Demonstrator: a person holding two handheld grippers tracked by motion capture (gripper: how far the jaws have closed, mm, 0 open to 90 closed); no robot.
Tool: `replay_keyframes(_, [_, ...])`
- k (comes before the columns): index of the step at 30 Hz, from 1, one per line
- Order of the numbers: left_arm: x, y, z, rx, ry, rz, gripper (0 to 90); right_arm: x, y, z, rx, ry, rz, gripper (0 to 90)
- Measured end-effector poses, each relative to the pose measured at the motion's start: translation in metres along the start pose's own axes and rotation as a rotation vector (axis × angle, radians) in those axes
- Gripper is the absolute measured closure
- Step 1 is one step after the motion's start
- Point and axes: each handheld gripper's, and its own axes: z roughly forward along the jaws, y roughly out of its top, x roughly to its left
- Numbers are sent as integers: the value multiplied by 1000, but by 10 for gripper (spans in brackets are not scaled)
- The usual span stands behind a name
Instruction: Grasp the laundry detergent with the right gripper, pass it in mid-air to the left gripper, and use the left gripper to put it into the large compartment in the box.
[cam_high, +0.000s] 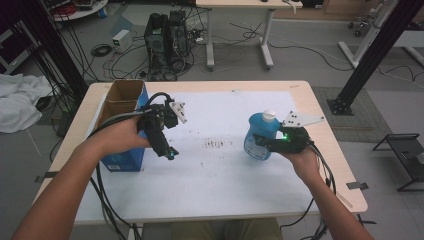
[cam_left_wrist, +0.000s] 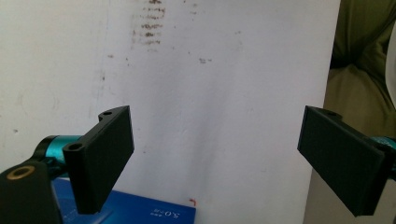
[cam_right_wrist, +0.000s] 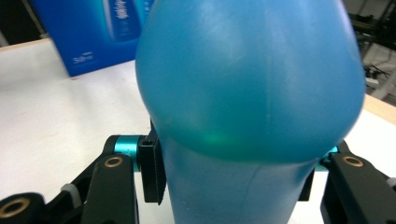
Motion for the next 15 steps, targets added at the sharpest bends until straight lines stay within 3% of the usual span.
replay_keyframes(4, [-2, 8, -2, -20, 9, -5, 107, 8, 10, -10, -5, 46, -1, 432])
replay_keyframes(6, [-3, 11, -4, -20, 7, 5, 106, 13, 16, -14, 6, 72, -26, 432])
replay_keyframes(7, [-4, 12, -4, -19, 10, 9, 107, 18, 18, -16, 25, 101, -1, 432])
replay_keyframes(15, [-14, 28, -12, -27, 11, 39, 107, 21, 38, -12, -8, 227, -106, 432])
